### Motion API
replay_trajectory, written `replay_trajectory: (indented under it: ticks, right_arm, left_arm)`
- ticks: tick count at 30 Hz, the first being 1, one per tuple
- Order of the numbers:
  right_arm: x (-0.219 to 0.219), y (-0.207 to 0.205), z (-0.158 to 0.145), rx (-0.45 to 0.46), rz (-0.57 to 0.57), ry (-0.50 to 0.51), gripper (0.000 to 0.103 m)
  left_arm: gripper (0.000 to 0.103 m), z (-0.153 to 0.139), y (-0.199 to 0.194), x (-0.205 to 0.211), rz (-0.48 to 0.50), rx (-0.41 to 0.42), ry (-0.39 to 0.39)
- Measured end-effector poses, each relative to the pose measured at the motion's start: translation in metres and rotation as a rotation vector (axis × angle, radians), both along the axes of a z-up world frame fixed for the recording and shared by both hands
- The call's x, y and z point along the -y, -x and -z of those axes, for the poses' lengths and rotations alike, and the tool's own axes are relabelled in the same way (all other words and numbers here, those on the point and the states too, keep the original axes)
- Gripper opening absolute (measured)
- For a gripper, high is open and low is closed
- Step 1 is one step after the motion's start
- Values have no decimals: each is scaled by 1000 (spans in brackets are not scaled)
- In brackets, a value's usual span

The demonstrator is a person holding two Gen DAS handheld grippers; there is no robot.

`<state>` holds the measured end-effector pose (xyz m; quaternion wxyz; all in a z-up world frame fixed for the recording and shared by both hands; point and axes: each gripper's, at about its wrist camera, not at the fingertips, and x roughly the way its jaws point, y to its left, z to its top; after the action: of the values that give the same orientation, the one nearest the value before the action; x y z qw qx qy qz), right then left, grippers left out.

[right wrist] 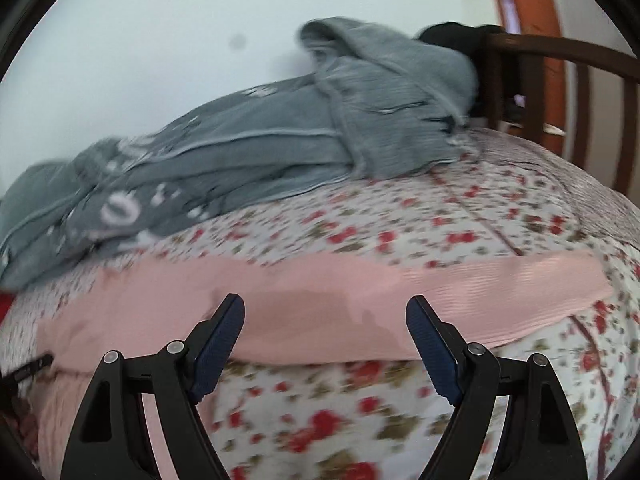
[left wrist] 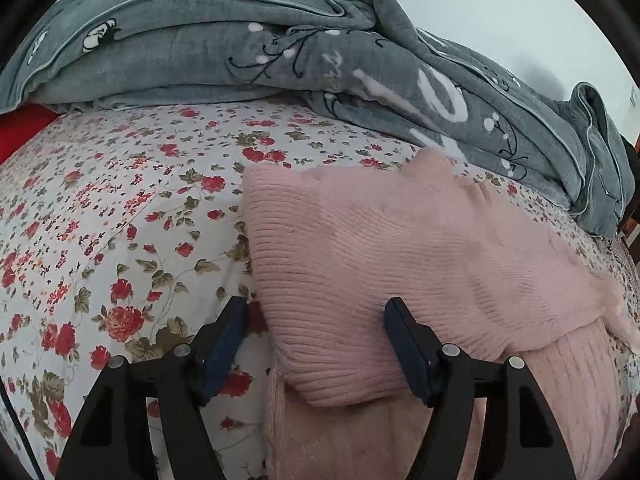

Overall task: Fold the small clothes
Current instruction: 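Reach the right tool to the other sleeve and grasp its cuff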

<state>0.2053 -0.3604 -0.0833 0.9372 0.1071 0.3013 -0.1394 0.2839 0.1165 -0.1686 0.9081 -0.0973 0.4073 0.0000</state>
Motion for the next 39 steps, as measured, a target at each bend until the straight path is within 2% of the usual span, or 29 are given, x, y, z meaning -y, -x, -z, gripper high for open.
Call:
replay_trajectory:
  ticks: [4,7,12,15,18,21,24,28,30,35,39]
  right_arm:
    - [34,1,4,-67,124,-6,83]
    - [62,9,10,-98,170,-55,83]
    - [109,35,10,-84,289,-59,83]
    - [149,55,14,-69,382,-143,83]
    - [187,69,30,-108,447,-257,83]
    - [215,83,44,-97,460,-366,77]
    - [222,90,39,-66,477,-327,76]
    - [229,86,43,-69,492,-344,76]
    - [229,83,40,-70,501,-309,74]
    - [234,69,41,-102,542,-217,29]
    - [245,67,42,-72,546,-244,8]
  left_arm:
    - [71,0,0,3,-4,-1,-24]
    - [71,1,-1,2,-3,-3,-22]
    - [73,2,-2,-2,6,-1,0]
    - [73,2,-2,-6,8,3,26]
    - [74,2,-2,-5,8,3,28]
    - [76,1,-2,-3,8,0,19]
    - [77,2,-2,-2,10,-3,13]
    - [77,3,-3,-2,11,-3,12]
    - [77,3,-3,-2,11,-3,13]
    - [77,3,-3,-2,10,-4,12]
    - [77,3,-3,-2,9,-3,14]
